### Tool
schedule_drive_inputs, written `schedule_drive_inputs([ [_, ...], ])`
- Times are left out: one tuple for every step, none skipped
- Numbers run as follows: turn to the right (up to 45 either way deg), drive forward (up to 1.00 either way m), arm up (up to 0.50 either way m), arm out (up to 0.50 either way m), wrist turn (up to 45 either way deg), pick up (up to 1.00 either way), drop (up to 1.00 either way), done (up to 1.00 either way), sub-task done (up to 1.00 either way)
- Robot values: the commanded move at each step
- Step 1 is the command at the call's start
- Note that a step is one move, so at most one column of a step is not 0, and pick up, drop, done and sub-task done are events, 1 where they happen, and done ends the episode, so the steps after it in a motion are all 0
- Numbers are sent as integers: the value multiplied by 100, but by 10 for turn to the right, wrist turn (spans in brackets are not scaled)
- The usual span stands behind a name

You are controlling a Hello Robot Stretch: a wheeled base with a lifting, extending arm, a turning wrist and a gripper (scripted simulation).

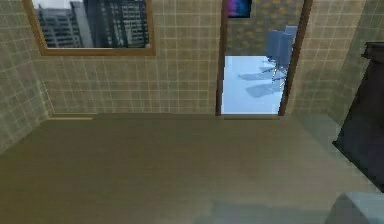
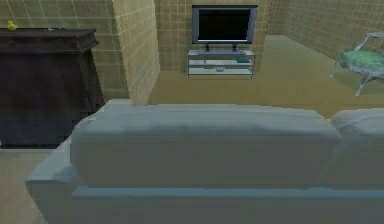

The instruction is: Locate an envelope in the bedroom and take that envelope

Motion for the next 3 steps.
schedule_drive_inputs([
  [30,0,0,0,0,0,0,0,0],
  [0,70,0,0,0,0,0,0,0],
  [210,0,0,0,0,0,0,0,0],
])
